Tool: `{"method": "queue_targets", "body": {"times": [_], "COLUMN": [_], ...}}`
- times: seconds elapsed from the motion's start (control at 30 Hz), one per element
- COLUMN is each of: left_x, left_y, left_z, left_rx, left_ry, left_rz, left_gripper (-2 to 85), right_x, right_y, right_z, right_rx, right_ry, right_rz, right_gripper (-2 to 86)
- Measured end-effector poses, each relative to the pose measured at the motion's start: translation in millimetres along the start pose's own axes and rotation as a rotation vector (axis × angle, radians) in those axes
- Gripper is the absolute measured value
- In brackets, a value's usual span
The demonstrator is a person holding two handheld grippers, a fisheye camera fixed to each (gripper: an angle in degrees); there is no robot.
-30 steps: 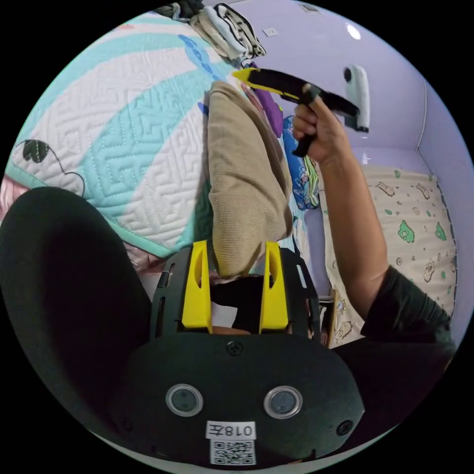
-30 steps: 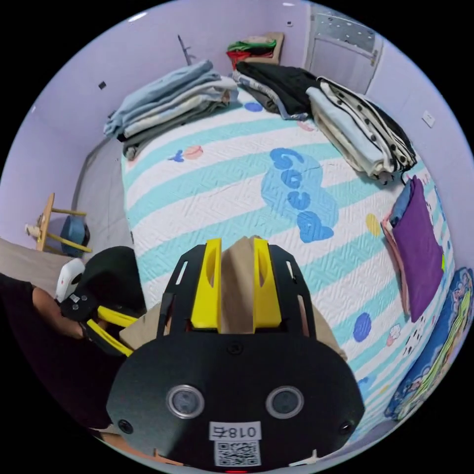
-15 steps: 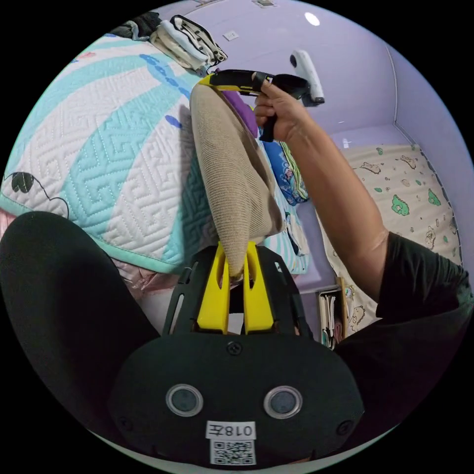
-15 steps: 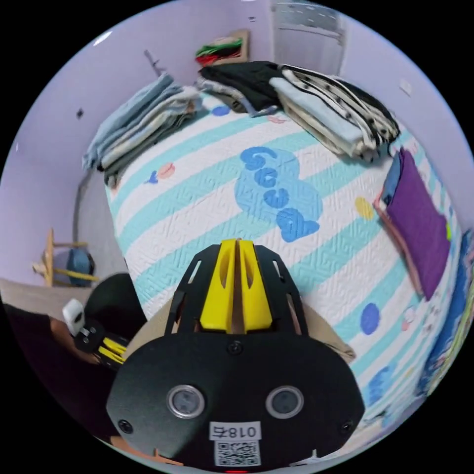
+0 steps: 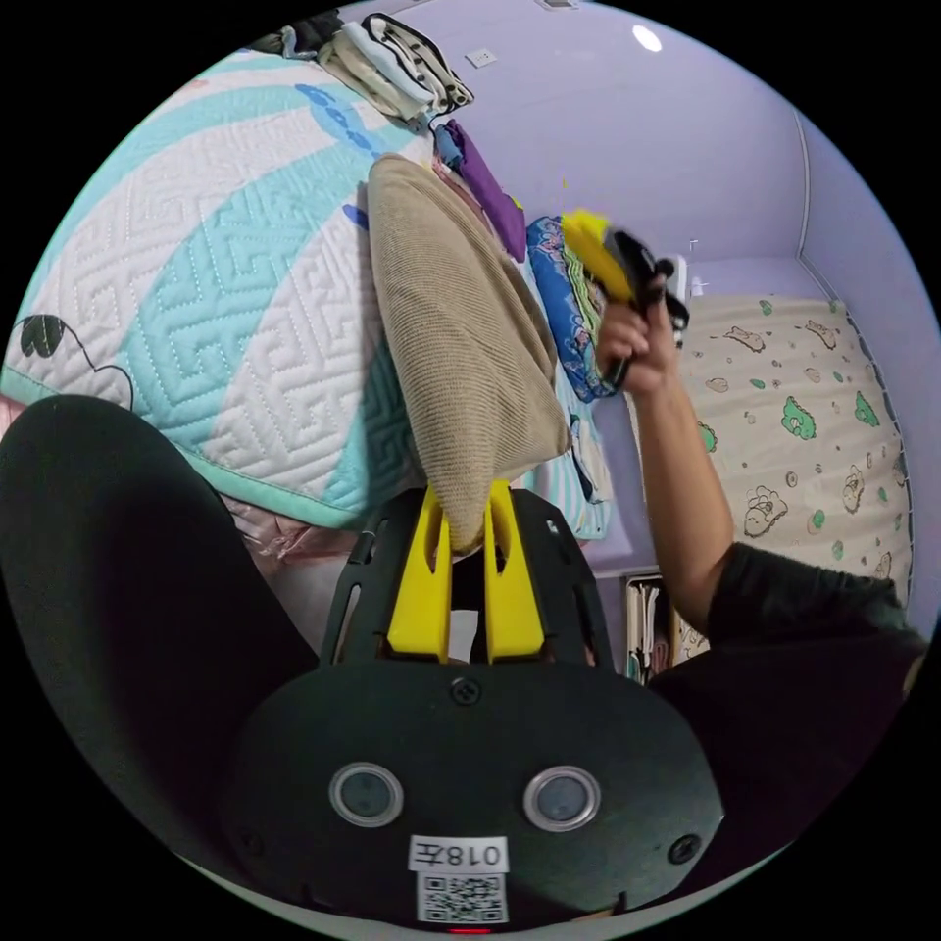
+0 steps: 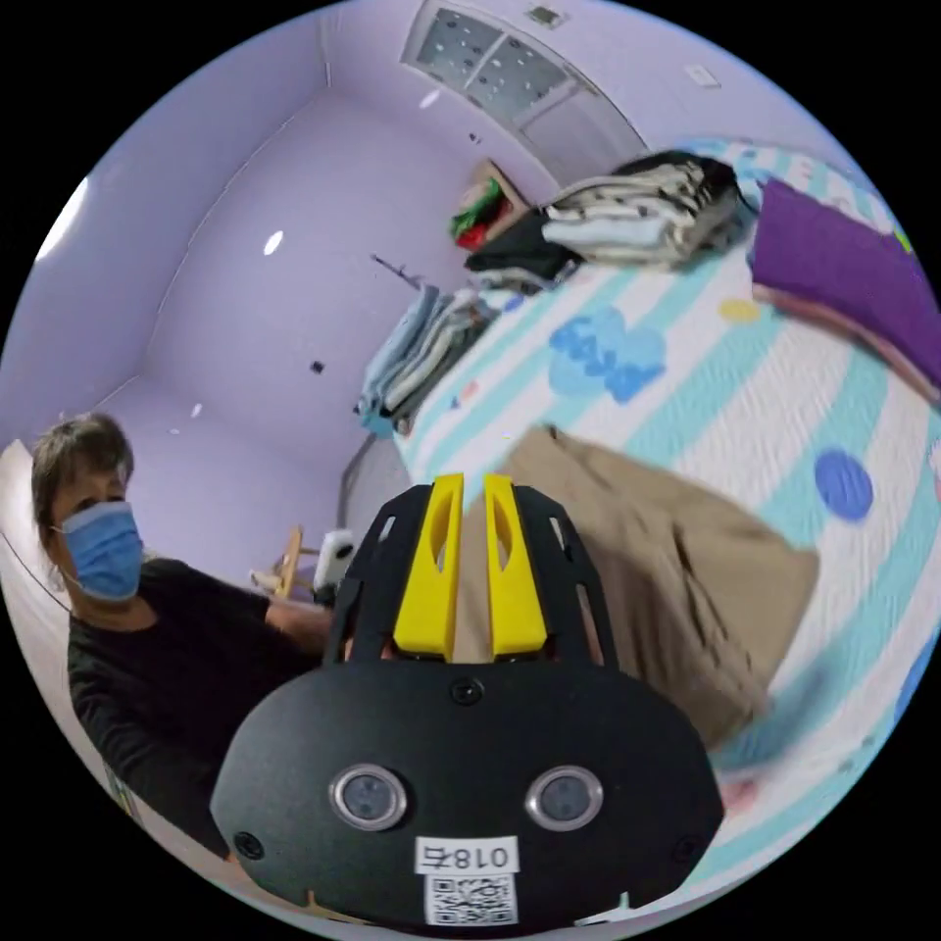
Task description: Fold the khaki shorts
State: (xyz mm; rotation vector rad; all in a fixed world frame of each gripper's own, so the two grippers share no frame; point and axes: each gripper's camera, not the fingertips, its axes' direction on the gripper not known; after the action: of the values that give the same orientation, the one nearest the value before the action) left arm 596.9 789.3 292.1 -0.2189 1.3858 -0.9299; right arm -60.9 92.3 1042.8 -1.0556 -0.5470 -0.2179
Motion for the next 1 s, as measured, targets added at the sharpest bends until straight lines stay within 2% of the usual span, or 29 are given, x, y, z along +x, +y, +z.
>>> {"method": "queue_targets", "body": {"times": [0.13,0.2,0.27,0.37,0.53,0.73,0.83,0.9,1.0], "left_x": [-2,-1,2,2,2,27,23,7,-31], "left_y": [0,-1,-1,-2,0,-9,-41,-70,-118], "left_z": [-4,-6,-9,-13,-28,-89,-109,-106,-87], "left_rx": [0.010,0.014,0.021,0.029,0.044,0.285,0.361,0.324,0.246], "left_ry": [0.003,-0.003,-0.022,-0.041,-0.001,-0.180,-0.177,-0.167,-0.071], "left_rz": [-0.017,-0.018,-0.017,-0.049,-0.097,0.081,0.140,0.125,0.043], "left_gripper": [4.4,4.3,4.3,4.7,7.5,11.2,12.2,13.1,14.8], "right_x": [32,55,64,54,51,71,93,102,101], "right_y": [59,73,72,70,102,208,256,279,299], "right_z": [-40,-62,-77,-111,-165,-221,-235,-242,-251], "right_rx": [0.034,0.043,0.081,0.238,0.325,0.363,0.380,0.419,0.447], "right_ry": [0.185,0.346,0.355,0.379,0.274,0.168,0.036,-0.108,-0.201], "right_rz": [0.134,0.172,0.176,0.155,0.177,0.329,0.431,0.443,0.438], "right_gripper": [1.4,-0.3,-0.5,0.4,6.8,12.7,13.9,14.0,14.2]}}
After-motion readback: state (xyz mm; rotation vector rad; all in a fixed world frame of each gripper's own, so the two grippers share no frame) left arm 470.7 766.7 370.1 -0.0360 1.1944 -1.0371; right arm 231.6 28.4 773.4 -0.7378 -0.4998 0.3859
